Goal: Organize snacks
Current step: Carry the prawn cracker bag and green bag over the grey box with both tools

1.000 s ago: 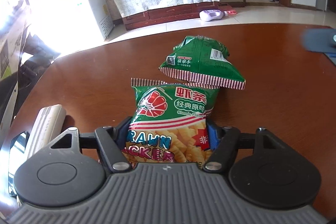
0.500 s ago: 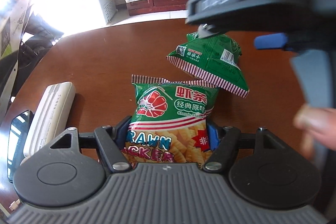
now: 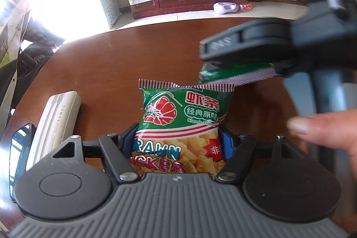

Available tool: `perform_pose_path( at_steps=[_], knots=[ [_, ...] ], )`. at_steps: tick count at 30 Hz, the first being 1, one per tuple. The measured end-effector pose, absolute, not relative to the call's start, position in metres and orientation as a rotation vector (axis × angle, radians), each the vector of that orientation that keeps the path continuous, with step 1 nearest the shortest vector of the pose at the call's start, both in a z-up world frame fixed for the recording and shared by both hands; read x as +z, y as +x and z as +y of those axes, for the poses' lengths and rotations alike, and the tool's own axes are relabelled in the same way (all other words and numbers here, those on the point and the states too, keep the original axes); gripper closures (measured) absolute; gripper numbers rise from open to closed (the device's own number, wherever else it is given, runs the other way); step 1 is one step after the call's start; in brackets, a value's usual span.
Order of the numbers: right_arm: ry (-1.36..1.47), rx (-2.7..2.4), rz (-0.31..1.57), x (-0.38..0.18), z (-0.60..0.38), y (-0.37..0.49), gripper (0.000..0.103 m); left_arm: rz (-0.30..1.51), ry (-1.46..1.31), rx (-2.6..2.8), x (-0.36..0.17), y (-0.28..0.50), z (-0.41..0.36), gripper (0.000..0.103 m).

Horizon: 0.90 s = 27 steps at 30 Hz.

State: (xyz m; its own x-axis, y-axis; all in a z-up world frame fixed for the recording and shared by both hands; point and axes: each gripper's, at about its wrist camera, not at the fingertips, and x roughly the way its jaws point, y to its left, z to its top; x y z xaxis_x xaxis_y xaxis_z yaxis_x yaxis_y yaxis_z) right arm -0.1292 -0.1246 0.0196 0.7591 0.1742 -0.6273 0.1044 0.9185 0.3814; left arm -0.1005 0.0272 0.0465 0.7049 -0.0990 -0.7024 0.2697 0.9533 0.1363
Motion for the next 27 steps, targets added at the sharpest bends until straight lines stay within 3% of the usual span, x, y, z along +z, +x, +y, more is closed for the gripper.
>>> perform_pose_path(
  at_steps=[12, 27],
  knots=[
    [0.143, 0.080, 0.648, 0.039, -0.169, -0.213, 0.038, 0.690, 0.346, -0.281, 0.036, -0.118, -0.015, 0.025],
    [0.044, 0.063, 0.594, 0.049, -0.243, -0.308, 0.038, 0.639, 0.333, -0.341, 0.034, -0.145, -0.079, 0.027]
  ],
)
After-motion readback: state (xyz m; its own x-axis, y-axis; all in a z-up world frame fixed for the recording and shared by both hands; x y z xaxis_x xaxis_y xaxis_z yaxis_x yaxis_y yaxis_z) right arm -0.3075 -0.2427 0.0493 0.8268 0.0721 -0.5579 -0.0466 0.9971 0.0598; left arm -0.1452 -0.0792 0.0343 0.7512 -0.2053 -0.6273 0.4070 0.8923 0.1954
